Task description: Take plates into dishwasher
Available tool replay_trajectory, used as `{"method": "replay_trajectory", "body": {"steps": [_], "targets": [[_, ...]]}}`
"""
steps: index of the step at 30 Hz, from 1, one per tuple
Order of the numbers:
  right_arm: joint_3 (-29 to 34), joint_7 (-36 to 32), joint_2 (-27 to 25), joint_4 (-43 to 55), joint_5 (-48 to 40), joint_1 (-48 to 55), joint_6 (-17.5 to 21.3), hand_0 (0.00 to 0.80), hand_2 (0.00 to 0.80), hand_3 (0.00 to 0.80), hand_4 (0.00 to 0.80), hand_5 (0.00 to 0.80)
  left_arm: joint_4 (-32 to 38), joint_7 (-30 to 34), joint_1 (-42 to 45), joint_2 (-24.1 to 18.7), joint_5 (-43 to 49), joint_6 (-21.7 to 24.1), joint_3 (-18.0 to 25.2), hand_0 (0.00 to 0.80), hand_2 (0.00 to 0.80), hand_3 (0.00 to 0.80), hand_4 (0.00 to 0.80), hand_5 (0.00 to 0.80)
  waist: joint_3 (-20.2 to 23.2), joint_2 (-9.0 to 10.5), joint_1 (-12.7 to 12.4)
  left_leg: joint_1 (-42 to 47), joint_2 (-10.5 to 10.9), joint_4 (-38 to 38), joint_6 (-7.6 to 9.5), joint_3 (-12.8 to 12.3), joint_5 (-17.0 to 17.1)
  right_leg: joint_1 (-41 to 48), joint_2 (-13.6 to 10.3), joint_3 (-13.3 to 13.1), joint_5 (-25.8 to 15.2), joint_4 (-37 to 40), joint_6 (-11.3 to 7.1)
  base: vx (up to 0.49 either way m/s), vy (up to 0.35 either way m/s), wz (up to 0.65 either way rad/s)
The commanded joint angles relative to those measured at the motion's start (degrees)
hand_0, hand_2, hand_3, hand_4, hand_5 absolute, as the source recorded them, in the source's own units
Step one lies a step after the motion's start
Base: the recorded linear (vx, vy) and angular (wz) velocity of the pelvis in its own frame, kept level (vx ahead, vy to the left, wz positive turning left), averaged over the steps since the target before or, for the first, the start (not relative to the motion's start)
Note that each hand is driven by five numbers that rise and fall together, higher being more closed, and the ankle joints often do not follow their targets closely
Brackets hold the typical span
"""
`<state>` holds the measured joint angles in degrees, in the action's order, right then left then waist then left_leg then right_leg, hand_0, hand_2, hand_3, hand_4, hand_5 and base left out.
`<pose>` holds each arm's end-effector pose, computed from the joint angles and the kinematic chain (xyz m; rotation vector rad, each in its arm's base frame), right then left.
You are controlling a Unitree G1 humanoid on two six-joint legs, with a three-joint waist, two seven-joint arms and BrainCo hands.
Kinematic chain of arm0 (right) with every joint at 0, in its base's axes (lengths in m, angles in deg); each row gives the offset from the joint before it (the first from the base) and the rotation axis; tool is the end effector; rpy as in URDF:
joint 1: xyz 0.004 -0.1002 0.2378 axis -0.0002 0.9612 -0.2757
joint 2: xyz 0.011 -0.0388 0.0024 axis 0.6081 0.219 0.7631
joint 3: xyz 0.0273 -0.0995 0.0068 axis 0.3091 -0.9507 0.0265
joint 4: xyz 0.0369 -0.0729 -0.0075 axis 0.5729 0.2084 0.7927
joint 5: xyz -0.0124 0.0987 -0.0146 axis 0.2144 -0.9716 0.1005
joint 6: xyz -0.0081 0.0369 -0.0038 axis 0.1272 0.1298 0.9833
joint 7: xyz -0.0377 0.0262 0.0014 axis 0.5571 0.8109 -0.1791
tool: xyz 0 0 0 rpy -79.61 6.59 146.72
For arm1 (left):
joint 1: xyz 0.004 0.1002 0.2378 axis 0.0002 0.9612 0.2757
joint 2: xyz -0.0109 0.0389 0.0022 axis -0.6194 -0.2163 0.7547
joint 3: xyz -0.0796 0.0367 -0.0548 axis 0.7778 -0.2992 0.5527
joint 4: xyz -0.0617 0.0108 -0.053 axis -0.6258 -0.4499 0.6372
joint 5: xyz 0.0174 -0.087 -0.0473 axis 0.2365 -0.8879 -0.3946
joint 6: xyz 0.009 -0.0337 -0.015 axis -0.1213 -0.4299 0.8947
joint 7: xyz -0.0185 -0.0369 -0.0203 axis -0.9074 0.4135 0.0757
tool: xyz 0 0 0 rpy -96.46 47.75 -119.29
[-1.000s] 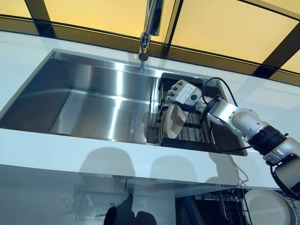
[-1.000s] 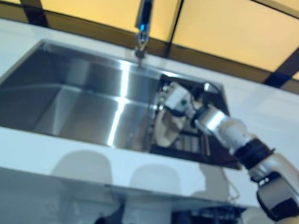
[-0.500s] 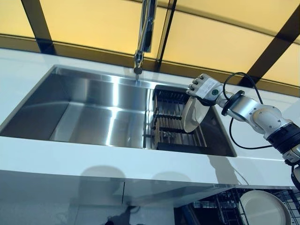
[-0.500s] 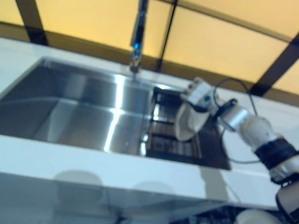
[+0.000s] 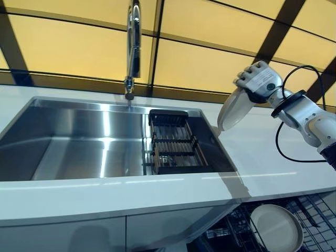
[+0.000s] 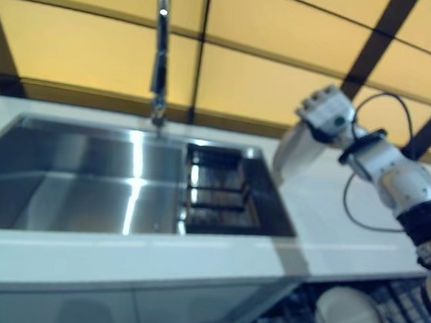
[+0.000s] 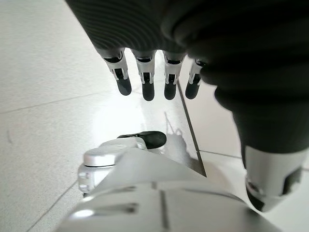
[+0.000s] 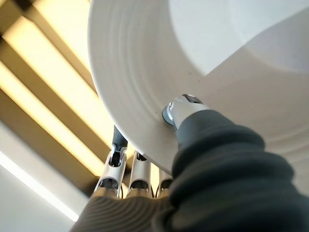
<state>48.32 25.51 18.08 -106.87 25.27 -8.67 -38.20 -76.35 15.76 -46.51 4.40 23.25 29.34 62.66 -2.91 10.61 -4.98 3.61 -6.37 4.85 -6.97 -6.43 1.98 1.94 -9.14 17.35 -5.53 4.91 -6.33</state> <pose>0.3075 -0.2626 0.2767 -2.1882 -0.6888 -0.2665 0.0528 0.2495 -0.1091 0.3278 1.3332 0.2071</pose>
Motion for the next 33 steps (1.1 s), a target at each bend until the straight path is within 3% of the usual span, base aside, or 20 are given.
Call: {"method": "replay_trajectory", "body": {"steps": [1,10,11,13,14,22,28,33], "targets": [[3.19,1.96,-5.70,-3.37,-4.97,-1.83,-7.89,0.800,0.800,0.800,0.800,0.800,-3.82,0.72,-3.12,0.89,1.47,-0.15,-3.14,0.000,0.000,0.000,0.000,0.000,0.30,-1.22,-0.02,1.32,1.58,0.15,3.37,-2.30,-2.43,3.37,0.25,-0.71,1.41,0.09,-3.37,-0.003,-0.001,-0.09],[10.99,2.64,-11.03,-6.31,-9.07,7.81,-14.67,0.800,0.800,0.800,0.800,0.800,-4.32,1.58,-4.19,0.48,2.18,0.04,-3.53,0.000,0.000,0.000,0.000,0.000,0.58,-2.13,3.53,2.93,0.73,0.10,3.46,-5.48,-2.94,2.42,0.33,-3.74,0.73,0.09,-4.07,-0.010,-0.011,-0.21],[13.55,2.50,-12.09,-7.51,-9.96,11.03,-17.64,0.800,0.800,0.800,0.800,0.800,-4.38,1.70,-4.67,0.59,1.82,-0.14,-3.51,0.000,0.000,0.000,0.000,0.000,0.62,-2.54,4.79,3.08,0.66,-0.01,3.46,-6.13,-3.00,2.05,0.45,-4.56,0.59,0.08,-4.17,-0.026,-0.007,-0.19],[15.55,2.58,-12.42,-7.86,-11.05,13.49,-19.38,0.800,0.800,0.800,0.800,0.800,-4.35,1.72,-4.90,0.48,1.67,-0.21,-3.65,0.000,0.000,0.000,0.000,0.000,0.61,-2.55,5.09,3.15,0.57,-0.04,3.44,-6.46,-3.05,1.88,0.51,-4.93,0.52,0.07,-4.20,-0.029,-0.005,-0.16],[18.25,3.46,-12.71,-9.03,-14.30,16.82,-22.02,0.800,0.800,0.800,0.800,0.800,-4.45,1.81,-5.24,0.66,1.45,-0.25,-3.58,0.000,0.000,0.000,0.000,0.000,0.57,-2.88,6.13,3.27,0.42,-0.11,3.39,-7.02,-3.14,1.55,0.58,-5.51,0.45,0.04,-4.27,-0.029,-0.004,-0.21],[28.22,1.60,-10.58,-14.16,-22.79,29.09,-27.84,0.800,0.800,0.800,0.800,0.800,-5.00,2.08,-6.21,0.73,1.10,-0.05,-3.82,0.000,0.000,0.000,0.000,0.000,0.04,-3.60,7.98,3.53,0.01,-0.32,3.26,-8.50,-3.09,0.59,0.59,-7.30,0.02,0.03,-4.16,-0.008,0.000,-0.18],[33.04,-1.03,-6.53,-17.96,-31.09,34.30,-28.03,0.800,0.800,0.800,0.800,0.800,-5.78,2.57,-7.42,1.06,1.09,-0.65,-3.40,0.000,0.000,0.000,0.000,0.000,-0.45,-4.21,8.98,3.41,-0.25,-0.30,3.03,-9.23,-2.86,-0.16,0.49,-8.54,-0.30,0.07,-4.03,-0.004,0.003,-0.09],[36.51,-6.36,-1.16,-19.56,-42.95,35.20,-27.81,0.800,0.800,0.800,0.800,0.800,-6.23,2.70,-7.47,1.58,1.87,-0.26,-2.90,0.000,0.000,0.000,0.000,0.000,-1.03,-4.83,9.27,3.52,-0.27,-0.16,2.81,-9.24,-2.77,-0.47,0.32,-9.26,-0.41,0.09,-3.82,0.015,0.000,-0.10]]}}
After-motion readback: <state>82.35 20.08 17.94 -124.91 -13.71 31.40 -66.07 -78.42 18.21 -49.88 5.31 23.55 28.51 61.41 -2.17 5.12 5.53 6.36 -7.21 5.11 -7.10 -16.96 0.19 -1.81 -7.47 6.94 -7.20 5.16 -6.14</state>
